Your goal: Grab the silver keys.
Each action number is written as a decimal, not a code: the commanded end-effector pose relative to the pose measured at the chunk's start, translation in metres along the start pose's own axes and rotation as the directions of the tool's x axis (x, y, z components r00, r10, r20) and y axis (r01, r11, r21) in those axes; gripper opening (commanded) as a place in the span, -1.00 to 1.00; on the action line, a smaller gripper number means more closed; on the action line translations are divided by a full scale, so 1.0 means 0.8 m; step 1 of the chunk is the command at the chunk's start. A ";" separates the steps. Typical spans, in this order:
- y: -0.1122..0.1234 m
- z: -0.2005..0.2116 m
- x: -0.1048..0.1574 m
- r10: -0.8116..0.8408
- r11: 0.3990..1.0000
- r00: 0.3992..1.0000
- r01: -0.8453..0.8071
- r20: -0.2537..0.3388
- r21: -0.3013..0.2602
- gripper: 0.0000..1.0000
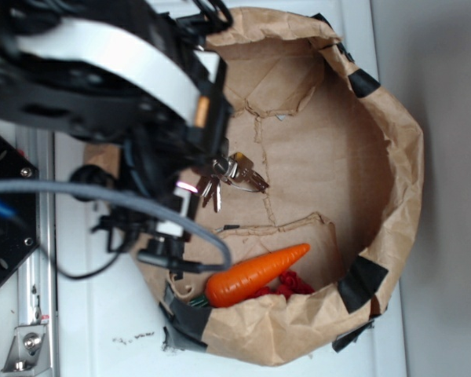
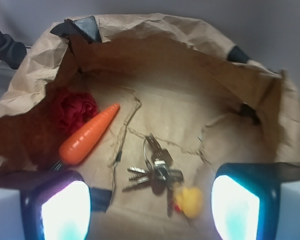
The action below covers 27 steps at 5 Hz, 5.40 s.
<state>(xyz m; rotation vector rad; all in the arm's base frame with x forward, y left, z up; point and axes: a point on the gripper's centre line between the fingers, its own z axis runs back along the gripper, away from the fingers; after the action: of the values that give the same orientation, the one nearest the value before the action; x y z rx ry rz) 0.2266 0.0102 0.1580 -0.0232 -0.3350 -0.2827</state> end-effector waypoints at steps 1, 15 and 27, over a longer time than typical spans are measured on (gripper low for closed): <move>0.009 0.011 0.008 0.021 0.999 0.999 -0.022 0.034 0.027 1.00; -0.012 -0.131 -0.007 -0.120 0.993 0.992 0.120 -0.038 -0.006 1.00; 0.025 0.010 0.050 0.238 0.970 0.971 -0.239 -0.022 -0.051 -1.00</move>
<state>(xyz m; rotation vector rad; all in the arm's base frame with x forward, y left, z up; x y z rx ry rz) 0.2596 0.0122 0.1588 -0.1259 -0.2415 -0.0541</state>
